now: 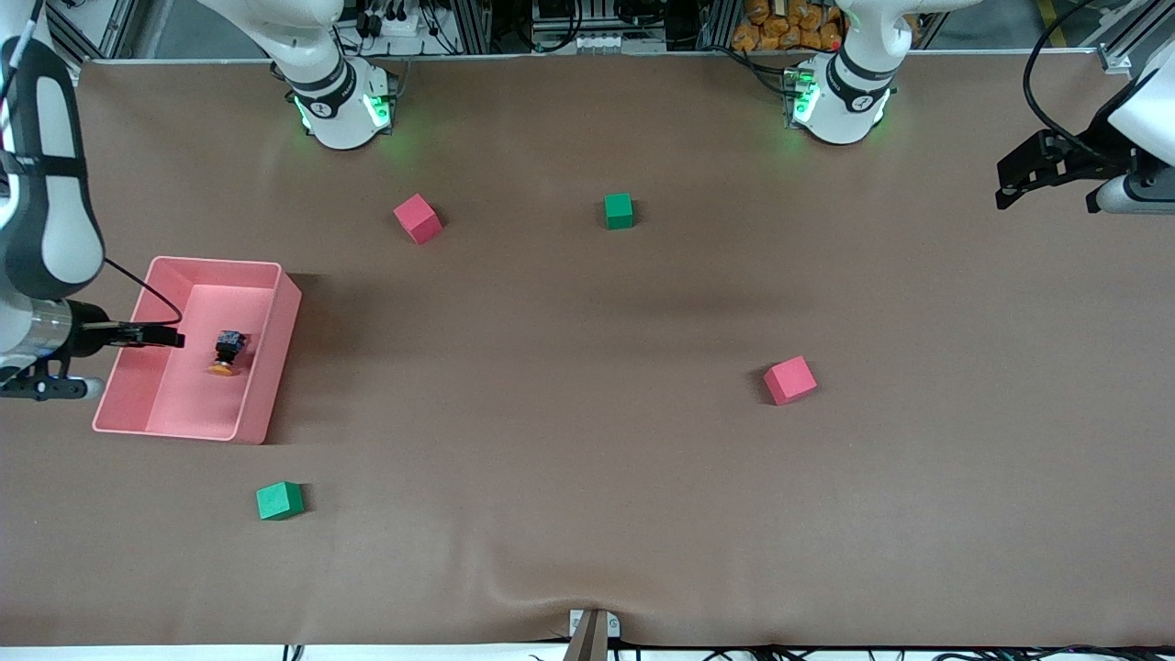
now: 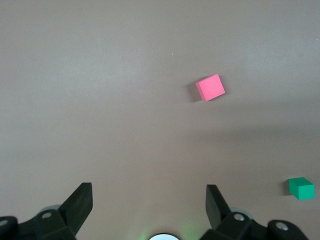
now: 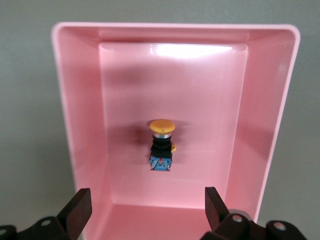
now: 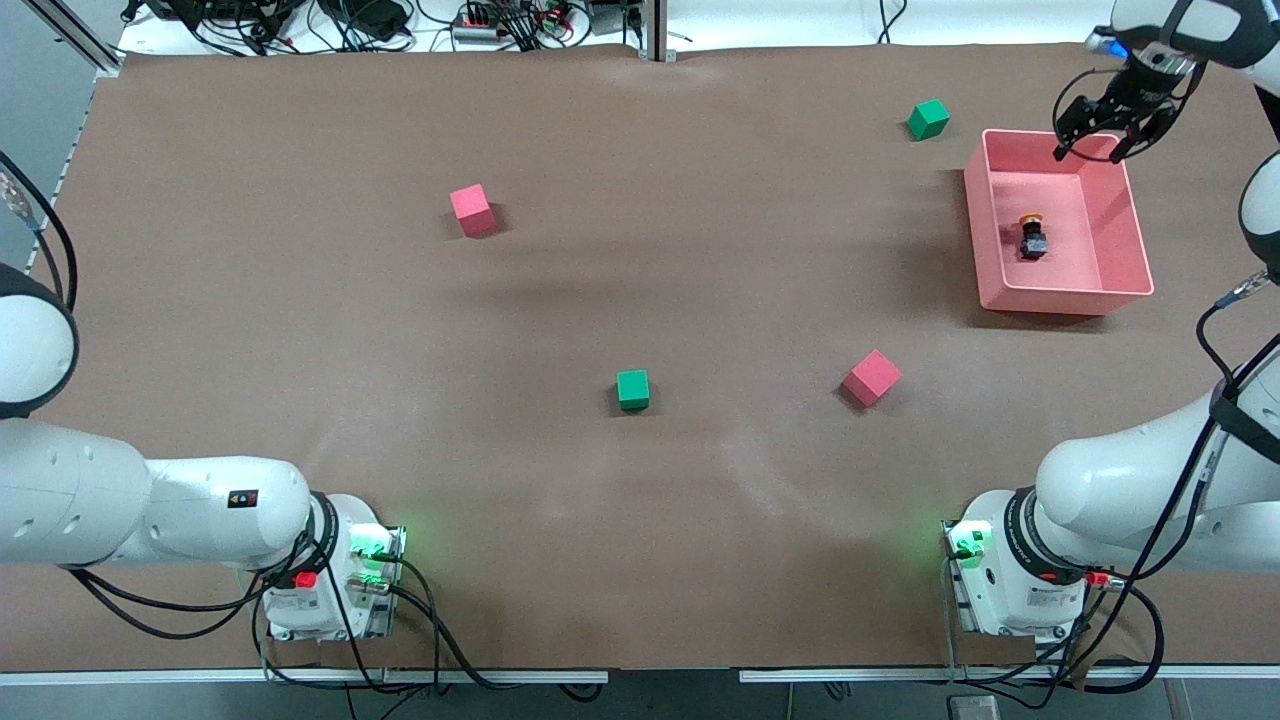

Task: Place and upright button with both arms
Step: 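Grasp the yellow-capped button body with the right gripper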

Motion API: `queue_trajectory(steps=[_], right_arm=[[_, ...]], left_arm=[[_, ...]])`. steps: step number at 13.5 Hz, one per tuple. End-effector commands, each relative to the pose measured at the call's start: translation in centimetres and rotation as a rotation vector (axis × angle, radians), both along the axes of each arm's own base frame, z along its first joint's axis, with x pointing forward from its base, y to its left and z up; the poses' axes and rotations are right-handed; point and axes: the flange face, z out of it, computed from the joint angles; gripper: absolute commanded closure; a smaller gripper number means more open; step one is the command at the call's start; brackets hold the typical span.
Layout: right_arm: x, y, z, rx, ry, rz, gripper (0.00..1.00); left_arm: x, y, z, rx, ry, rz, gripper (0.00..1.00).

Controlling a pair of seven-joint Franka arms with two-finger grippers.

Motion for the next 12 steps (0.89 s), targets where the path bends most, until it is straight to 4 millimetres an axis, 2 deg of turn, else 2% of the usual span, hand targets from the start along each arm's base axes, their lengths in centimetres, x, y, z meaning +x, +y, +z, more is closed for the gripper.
queue_trajectory(steps=[1, 3, 5, 8, 9, 12], right_arm=[[-0.4, -2.2, -3.3, 0.009, -0.012, 0.036, 0.00], [-0.5, -3.4, -6.0, 0.019, -0.010, 0.042, 0.00], [-1.0, -3.8, -8.4, 0.047, 0.005, 0.012, 0.00], [-1.9, -3.0, -10.8, 0.096, 0.008, -0.050, 0.00], [-1.9, -2.3, -11.4, 0.093, -0.004, -0.045, 0.00], [-2.4, -2.0, -12.9, 0.082, -0.022, -0.043, 0.00]], left_arm=[[0.0, -0.2, 0.5, 0.009, -0.001, 0.004, 0.00], [-0.2, -0.3, 0.6, 0.005, -0.001, -0.001, 0.00], [-0.5, -0.3, 1.0, 0.003, -0.007, -0.010, 0.00], [-0.5, 0.1, 1.2, 0.003, -0.006, -0.004, 0.00], [-0.5, 0.3, 1.0, 0.003, -0.003, 0.000, 0.00], [-0.4, 1.0, 0.9, 0.002, 0.002, 0.008, 0.00]])
